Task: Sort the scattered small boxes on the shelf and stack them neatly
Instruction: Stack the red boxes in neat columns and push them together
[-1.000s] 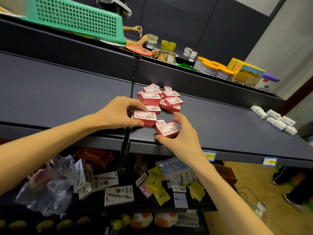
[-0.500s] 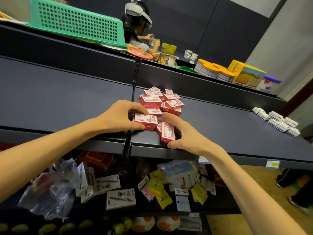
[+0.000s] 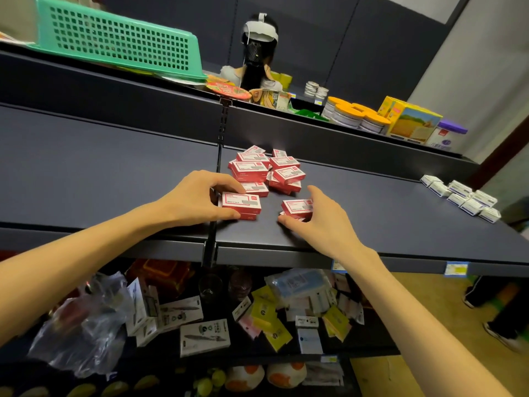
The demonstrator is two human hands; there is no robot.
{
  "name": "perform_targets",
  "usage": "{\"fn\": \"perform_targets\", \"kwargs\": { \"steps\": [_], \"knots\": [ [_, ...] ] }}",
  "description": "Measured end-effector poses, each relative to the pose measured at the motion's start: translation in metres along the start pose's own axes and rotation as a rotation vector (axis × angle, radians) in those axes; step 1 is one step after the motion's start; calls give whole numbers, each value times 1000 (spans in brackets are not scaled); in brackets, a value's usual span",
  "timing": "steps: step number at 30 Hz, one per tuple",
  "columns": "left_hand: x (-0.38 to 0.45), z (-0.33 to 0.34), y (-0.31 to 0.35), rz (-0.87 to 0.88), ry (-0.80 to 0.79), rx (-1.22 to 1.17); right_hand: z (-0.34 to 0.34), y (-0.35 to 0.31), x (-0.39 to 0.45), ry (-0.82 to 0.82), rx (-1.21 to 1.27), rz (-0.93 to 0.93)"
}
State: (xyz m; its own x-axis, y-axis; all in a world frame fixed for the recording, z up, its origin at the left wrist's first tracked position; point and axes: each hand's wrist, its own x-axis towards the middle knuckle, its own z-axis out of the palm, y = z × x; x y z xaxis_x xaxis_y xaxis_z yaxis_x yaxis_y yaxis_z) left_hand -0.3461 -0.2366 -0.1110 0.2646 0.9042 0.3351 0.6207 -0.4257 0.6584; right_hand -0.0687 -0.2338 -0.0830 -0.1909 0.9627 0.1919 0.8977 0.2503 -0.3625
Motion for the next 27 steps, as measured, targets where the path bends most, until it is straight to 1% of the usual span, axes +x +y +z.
{"fn": "perform_targets", "kwargs": {
  "steps": [2,4,8,12,14,18,21,23,25,27],
  "knots": [
    [0,0,0,2,-1,6,4,-1,-6,40,-14,5],
    [0,0,0,2,-3,7,6,-2,-11,46,57,-12],
    [1,2,-3,1,1,19,3,0,-15,-28,204,-31],
    [0,1,-2,9,0,19,-4,6,-14,-80,272,5],
    [0,0,-2,12,2,16,-2,7,-15,-29,229,5],
    [0,1,-1,18,2,20,12,-2,-13,137,36,67],
    [-1,1,-1,25,12,28,19,-15,-8,192,-9,81],
    [-2,0,0,25,12,32,21,-16,-7,159,27,18],
    [-3,0,-1,26,7,33,20,-13,-7,74,81,-71],
    [-3,0,-1,24,-1,26,16,-8,-6,-4,166,-118]
  ]
}}
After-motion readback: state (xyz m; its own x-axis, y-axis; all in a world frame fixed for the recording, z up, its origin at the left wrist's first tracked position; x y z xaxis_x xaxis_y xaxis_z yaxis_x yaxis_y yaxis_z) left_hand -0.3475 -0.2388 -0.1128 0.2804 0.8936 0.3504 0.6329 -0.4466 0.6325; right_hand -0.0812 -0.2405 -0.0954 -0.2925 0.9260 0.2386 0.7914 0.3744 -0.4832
